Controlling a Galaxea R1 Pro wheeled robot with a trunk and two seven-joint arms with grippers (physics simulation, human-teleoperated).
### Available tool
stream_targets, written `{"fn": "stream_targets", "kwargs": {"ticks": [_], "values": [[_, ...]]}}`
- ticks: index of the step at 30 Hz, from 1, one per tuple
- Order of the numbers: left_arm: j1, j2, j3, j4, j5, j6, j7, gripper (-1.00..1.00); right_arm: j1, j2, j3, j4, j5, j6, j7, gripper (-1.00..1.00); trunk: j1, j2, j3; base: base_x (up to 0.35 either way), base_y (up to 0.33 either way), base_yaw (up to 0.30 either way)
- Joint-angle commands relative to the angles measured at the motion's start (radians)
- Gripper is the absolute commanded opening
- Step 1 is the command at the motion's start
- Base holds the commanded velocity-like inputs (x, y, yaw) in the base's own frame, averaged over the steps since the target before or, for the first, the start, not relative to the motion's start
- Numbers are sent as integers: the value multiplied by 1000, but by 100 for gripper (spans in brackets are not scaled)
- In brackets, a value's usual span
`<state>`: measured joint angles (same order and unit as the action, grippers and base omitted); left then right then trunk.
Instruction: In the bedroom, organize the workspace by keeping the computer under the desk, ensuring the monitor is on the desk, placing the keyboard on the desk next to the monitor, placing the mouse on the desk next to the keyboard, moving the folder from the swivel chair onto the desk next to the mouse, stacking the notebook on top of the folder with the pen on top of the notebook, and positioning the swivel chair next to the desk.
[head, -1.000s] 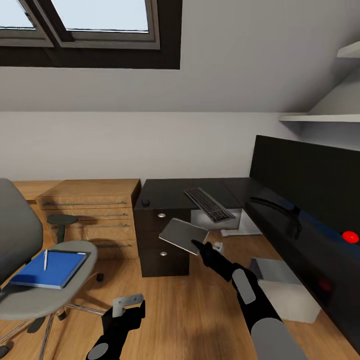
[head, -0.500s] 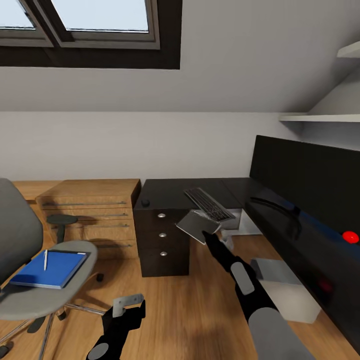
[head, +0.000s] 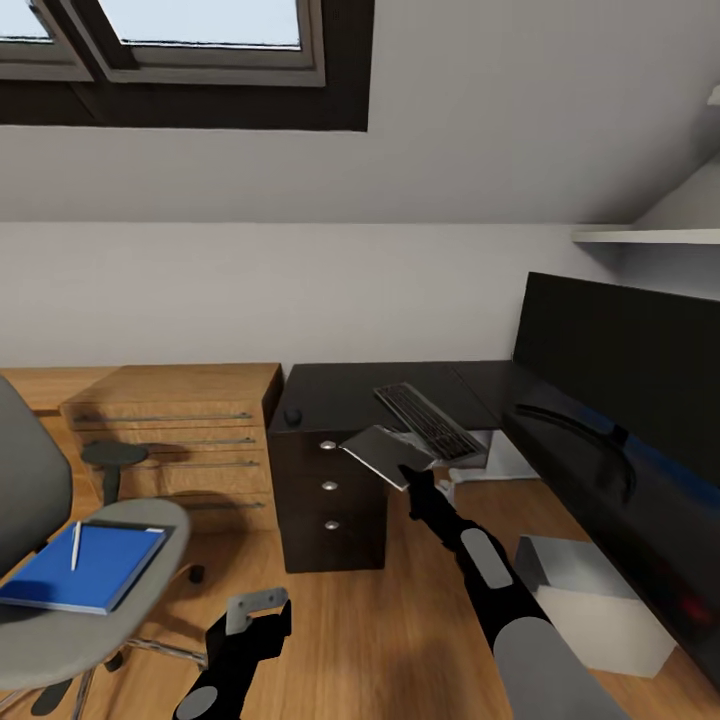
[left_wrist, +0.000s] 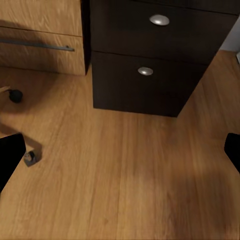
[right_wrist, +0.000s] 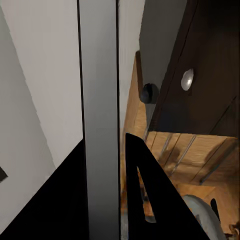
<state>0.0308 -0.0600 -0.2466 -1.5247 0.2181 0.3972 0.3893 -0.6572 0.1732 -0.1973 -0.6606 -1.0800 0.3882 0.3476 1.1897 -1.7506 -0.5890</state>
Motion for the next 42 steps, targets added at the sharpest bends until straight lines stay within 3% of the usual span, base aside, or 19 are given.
{"fn": "stream_targets", "kwargs": {"ticks": [1, 3, 4, 6, 12, 24, 42], "values": [[0, 0, -1, -2, 10, 2, 8, 100, -1, 1, -6, 0, -19, 36, 2, -100, 0, 0, -1, 67, 24, 0], [0, 0, -2, -2, 10, 2, 8, 100, -1, 1, -4, 1, -26, 69, 2, -100, 0, 0, -1, 44, 16, 0], [0, 0, -4, -2, 10, 2, 8, 100, -1, 1, -3, 1, -32, 122, 2, -100, 0, 0, -1, 177, 59, 0], [0, 0, -4, -2, 10, 2, 8, 100, -1, 1, -2, 1, -33, 133, 3, -100, 0, 0, -1, 230, 87, 0], [0, -11, 1, -11, 12, 3, 10, 100, -1, 1, -3, 0, -43, 132, 1, -100, 0, 0, -1, 0, 0, 0], [0, 3, 1, -23, 13, 3, 10, 100, -2, 1, -3, -1, -40, 133, 2, -100, 0, 0, -1, 18, 0, 0], [0, 3, 1, -23, 13, 2, 10, 100, -1, 1, -2, 4, -87, 132, 0, -100, 0, 0, -1, 248, 14, 0]]}}
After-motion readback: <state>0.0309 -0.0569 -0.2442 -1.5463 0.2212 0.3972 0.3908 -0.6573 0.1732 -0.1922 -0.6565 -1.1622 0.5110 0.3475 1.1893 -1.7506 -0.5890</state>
